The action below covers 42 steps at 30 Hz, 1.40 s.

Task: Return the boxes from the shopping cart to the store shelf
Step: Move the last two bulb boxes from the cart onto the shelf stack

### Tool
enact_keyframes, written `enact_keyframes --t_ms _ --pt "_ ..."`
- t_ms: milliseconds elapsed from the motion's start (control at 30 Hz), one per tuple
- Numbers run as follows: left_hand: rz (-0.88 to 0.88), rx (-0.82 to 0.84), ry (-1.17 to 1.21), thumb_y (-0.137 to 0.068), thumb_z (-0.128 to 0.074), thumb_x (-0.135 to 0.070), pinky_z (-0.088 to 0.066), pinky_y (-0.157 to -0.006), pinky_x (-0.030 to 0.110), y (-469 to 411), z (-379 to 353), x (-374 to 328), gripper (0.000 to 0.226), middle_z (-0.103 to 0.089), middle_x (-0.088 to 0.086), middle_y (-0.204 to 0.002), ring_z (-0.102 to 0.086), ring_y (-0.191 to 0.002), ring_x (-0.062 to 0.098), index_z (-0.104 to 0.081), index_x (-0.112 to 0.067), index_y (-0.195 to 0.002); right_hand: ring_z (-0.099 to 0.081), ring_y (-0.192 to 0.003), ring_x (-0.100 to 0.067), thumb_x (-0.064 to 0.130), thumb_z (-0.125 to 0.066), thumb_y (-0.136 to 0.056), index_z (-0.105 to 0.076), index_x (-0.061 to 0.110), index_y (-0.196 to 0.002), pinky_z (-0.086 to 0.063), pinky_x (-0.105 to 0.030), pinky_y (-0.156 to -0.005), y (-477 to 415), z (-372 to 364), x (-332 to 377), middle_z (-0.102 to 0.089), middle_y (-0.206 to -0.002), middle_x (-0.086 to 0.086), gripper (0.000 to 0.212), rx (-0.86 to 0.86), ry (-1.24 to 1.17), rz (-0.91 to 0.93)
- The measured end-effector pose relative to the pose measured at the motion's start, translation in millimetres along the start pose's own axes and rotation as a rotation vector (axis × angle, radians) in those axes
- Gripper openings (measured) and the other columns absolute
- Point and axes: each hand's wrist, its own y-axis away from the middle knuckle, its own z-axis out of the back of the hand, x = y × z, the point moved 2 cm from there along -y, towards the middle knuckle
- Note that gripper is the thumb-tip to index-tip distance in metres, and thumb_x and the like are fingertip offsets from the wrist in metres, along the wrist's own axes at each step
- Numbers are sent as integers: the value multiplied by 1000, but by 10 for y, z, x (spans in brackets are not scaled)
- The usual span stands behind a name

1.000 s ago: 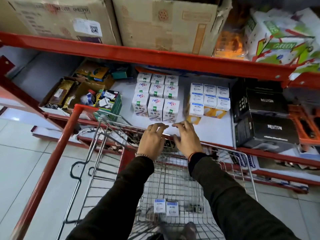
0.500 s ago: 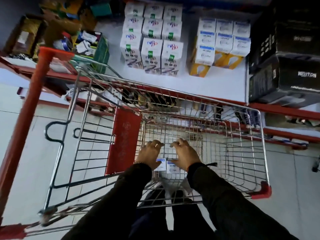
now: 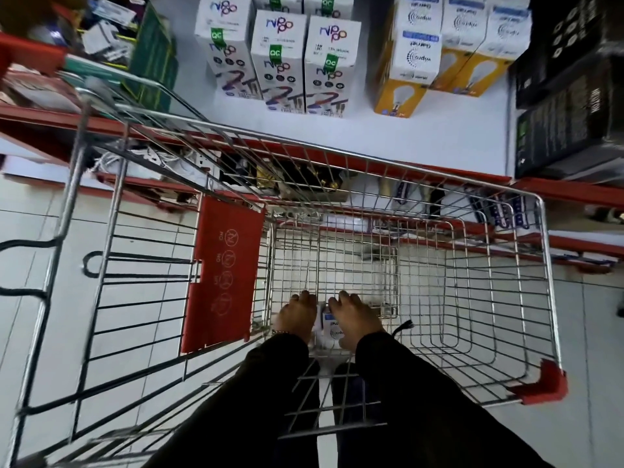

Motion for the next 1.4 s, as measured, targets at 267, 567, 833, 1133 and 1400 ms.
enact_keyframes --t_ms 267,567,833,1133,1400 --pt "-34 -133 104 -78 -71 -6 -57 -90 40 205 454 34 63 -52 10 -130 -58 -117 28 -39 -11 -132 -48 -118 -28 27 -75 -74 -47 15 -126 -53 -40 -84 291 359 -126 -50 -126 -7 60 -175 -181 -89" --pt "-115 -357 70 -81 -68 -4 -55 -89 36 682 1395 -274 59 -47 10 -138 -61 -113 30 -43 -11 -135 -56 -115 -24 20 -76 -76 -51 24 -133 -50 -30 -87 991 1070 -322 -56 -128 -4 62 -409 -340 -186" --pt "-223 -514 75 -77 -63 -1 -59 -84 39 969 1943 -652 53 -46 8 -139 -65 -104 31 -56 -14 -129 -52 -122 -26 34 -81 -69 -59 24 -130 -50 -36 -96 1527 1720 -604 -51 -132 -2 65 -585 -298 -222" --pt "-314 -719 32 -75 -67 -18 -50 -99 39 1141 2613 -1154 60 -51 7 -134 -48 -124 28 -53 -17 -133 -51 -116 -23 28 -79 -71 -61 20 -127 -46 -33 -98 2094 2464 -1008 -53 -117 -2 59 -723 -243 -165" --pt "-310 -851 -82 -77 -70 -19 -49 -102 39 976 3395 -1542 64 -51 6 -136 -50 -123 27 -50 -18 -138 -51 -120 -25 30 -80 -73 -58 18 -134 -45 -36 -101 2193 3160 -1460 -55 -123 -4 66 -836 -169 -152"
